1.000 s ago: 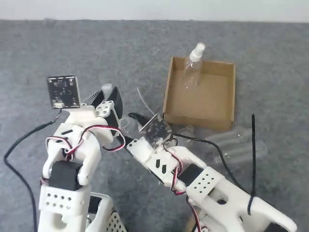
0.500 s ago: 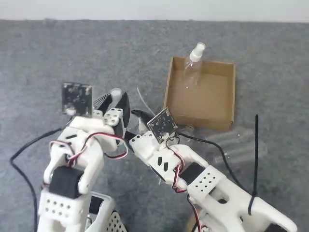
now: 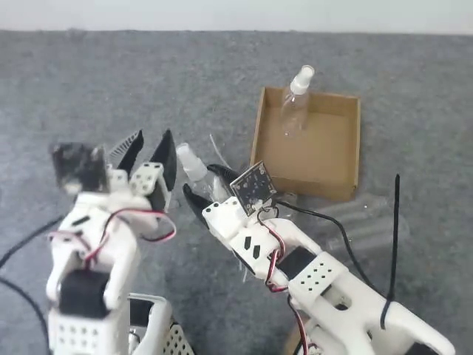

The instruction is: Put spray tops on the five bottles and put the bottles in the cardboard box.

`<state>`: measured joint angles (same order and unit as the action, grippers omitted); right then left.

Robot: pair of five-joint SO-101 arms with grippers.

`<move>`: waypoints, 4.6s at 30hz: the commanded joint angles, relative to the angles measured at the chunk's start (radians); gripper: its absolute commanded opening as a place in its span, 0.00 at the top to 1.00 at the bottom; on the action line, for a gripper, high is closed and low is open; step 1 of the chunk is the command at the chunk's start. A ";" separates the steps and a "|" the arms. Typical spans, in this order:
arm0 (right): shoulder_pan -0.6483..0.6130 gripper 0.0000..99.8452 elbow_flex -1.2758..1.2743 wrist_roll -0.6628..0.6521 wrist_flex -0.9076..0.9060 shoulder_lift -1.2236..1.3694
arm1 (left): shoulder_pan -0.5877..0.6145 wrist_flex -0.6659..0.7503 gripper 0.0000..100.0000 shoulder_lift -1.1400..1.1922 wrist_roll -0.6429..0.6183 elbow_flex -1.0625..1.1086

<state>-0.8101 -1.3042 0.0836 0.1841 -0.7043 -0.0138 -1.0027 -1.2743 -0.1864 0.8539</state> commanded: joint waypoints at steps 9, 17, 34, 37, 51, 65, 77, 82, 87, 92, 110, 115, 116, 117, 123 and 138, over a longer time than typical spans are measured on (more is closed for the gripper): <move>0.015 0.99 -0.003 0.011 0.022 -0.047 | -0.060 0.044 0.89 0.203 0.063 -0.005; 0.015 0.99 -0.003 0.011 0.022 -0.047 | -0.153 0.046 0.89 0.203 0.092 0.035; 0.015 0.99 -0.003 0.011 0.022 -0.047 | 0.098 -0.012 0.89 -0.092 0.049 0.022; 0.015 0.99 -0.003 0.011 0.021 -0.047 | 0.086 0.081 0.89 -0.018 0.058 0.081; 0.015 0.99 -0.003 0.009 0.021 -0.047 | -0.066 0.051 0.89 0.195 0.094 0.033; 0.119 0.99 0.087 0.009 -0.047 -0.047 | 0.121 -0.064 0.88 -0.112 0.097 0.004; 0.265 0.99 0.684 0.009 -0.611 -0.035 | -0.109 -0.130 0.88 -0.195 0.258 0.188; 0.246 0.99 0.793 0.009 -0.796 -0.035 | -0.235 -0.098 0.72 -0.195 0.267 0.259; 0.209 0.99 0.796 0.012 -0.911 -0.047 | -0.249 -0.038 0.67 -0.195 0.265 0.302; 0.151 0.99 0.796 0.009 -0.970 -0.048 | -0.249 0.014 0.67 -0.192 0.265 0.348; 0.168 0.99 0.802 0.008 -1.066 -0.068 | -0.247 0.011 0.67 -0.193 0.269 0.366; 0.395 0.99 0.818 -0.083 -1.026 -0.108 | -0.247 0.012 0.67 -0.195 0.273 0.392; 0.452 0.99 0.818 -0.101 -1.010 -0.113 | -0.247 0.012 0.67 -0.195 0.273 0.394; 0.504 0.99 0.818 -0.120 -0.995 -0.114 | -0.247 0.014 0.67 -0.195 0.273 0.395; 0.728 0.99 0.812 -0.230 -0.871 -0.061 | -0.247 0.015 0.67 -0.195 0.272 0.397; 0.786 0.99 0.806 -0.227 -0.885 0.110 | -0.247 0.017 0.67 -0.195 0.273 0.407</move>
<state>-0.0368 -0.5554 -0.1327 -0.6598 -0.6030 -0.2593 -1.0165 -1.4523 0.0790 1.2712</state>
